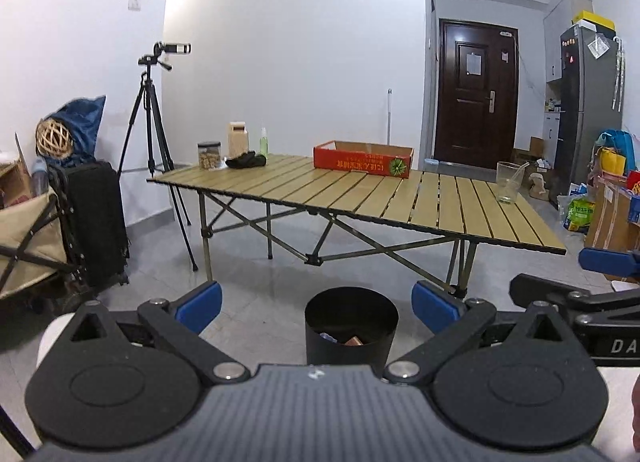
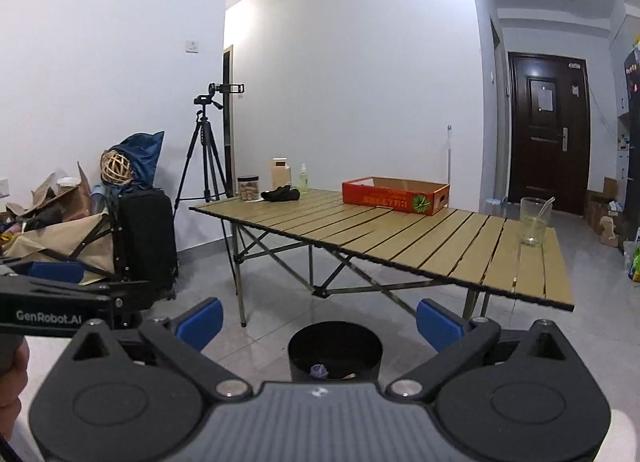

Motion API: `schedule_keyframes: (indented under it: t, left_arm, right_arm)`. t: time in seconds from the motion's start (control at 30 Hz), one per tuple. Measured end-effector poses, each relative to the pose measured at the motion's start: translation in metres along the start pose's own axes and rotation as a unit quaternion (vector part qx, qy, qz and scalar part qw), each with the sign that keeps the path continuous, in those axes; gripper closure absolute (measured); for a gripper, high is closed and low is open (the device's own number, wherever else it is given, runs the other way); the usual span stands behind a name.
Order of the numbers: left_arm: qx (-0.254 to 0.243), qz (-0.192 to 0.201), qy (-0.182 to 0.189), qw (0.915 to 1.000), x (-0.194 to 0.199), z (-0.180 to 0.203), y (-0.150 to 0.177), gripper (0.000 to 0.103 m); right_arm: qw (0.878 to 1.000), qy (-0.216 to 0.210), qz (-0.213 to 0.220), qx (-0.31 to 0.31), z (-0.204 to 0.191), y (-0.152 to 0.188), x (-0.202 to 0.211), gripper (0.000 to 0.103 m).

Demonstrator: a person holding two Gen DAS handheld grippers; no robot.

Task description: Collect trash

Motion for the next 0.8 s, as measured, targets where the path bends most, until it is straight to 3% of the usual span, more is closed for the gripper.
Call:
schedule_keyframes:
  t: [0.8]
  left_arm:
    - [-0.008, 0.008, 0.001, 0.9999, 0.014, -0.003, 0.005, 0.000]
  right_arm:
    - [1.000, 0.013, 0.000, -0.008, -0.005, 0.010, 0.012, 0.000]
Point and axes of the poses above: each gripper's, at about its wrist camera, not at the fingertips, and x roughly against the way its jaws point, z to its right, y to its underside, the point moved 2 cm from there along -x, roughly the way its jaws point, and after that the axes turned 1 degree about y, right-handed, at the moved point
